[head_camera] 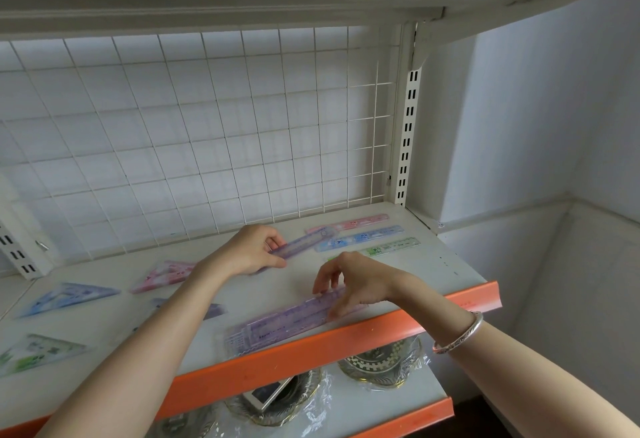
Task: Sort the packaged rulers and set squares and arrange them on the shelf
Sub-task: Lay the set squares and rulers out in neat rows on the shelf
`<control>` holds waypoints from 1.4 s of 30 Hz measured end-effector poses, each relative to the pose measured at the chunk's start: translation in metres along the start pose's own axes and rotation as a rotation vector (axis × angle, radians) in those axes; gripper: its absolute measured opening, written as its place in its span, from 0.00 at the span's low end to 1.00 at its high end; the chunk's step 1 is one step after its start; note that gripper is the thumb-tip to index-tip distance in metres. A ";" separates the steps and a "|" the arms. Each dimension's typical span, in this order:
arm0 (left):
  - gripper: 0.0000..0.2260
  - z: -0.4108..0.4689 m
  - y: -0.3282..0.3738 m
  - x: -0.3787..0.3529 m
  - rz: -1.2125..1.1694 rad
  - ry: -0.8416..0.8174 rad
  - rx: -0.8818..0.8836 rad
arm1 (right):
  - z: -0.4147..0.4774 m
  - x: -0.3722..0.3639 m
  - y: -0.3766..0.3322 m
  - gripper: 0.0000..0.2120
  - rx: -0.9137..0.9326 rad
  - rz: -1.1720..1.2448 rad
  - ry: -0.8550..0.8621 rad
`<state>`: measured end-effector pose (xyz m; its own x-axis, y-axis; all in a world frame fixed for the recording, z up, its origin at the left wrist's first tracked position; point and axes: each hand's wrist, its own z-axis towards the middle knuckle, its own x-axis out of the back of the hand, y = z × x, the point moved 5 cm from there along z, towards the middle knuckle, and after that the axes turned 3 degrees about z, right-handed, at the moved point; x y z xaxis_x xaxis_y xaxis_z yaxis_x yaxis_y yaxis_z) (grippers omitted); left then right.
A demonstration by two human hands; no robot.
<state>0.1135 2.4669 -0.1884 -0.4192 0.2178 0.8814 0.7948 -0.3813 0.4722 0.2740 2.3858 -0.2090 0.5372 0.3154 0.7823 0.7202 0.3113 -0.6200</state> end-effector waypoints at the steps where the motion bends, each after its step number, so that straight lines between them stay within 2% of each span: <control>1: 0.14 0.001 -0.001 0.000 -0.004 -0.005 -0.001 | 0.000 0.001 0.000 0.19 0.006 -0.007 0.020; 8: 0.10 0.001 -0.003 -0.005 -0.054 -0.125 0.017 | 0.003 0.014 0.006 0.19 -0.007 -0.015 0.139; 13: 0.12 0.001 -0.004 -0.008 -0.036 -0.170 -0.032 | 0.008 0.023 0.018 0.19 -0.064 -0.006 0.220; 14: 0.15 0.000 -0.003 -0.009 -0.059 -0.197 -0.034 | 0.009 0.024 0.020 0.19 -0.074 0.004 0.232; 16: 0.28 -0.003 -0.001 -0.011 -0.074 -0.248 -0.035 | 0.010 0.026 0.024 0.19 -0.093 0.029 0.250; 18: 0.32 -0.003 0.000 -0.014 -0.026 -0.246 -0.051 | 0.011 0.028 0.027 0.19 -0.104 0.060 0.269; 23: 0.20 0.001 0.004 -0.011 0.025 -0.117 -0.108 | 0.013 0.032 0.032 0.19 -0.106 0.121 0.310; 26: 0.16 0.001 0.007 -0.007 0.015 -0.110 -0.130 | 0.013 0.034 0.035 0.18 -0.099 0.144 0.319; 33: 0.21 0.001 0.005 -0.009 -0.042 -0.151 -0.105 | 0.014 0.038 0.038 0.20 -0.079 0.175 0.334; 37: 0.13 0.003 0.007 -0.009 -0.025 -0.185 -0.133 | 0.014 0.038 0.039 0.20 -0.048 0.146 0.323; 40: 0.12 0.004 0.005 -0.009 0.000 -0.204 -0.124 | 0.013 0.035 0.040 0.22 -0.018 0.154 0.329; 42: 0.15 0.005 0.005 -0.007 0.011 -0.195 -0.110 | 0.013 0.034 0.040 0.28 -0.006 0.163 0.334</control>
<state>0.1232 2.4682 -0.1926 -0.3097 0.3784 0.8723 0.7419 -0.4776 0.4706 0.3155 2.4205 -0.2081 0.7583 0.0501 0.6500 0.6150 0.2757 -0.7387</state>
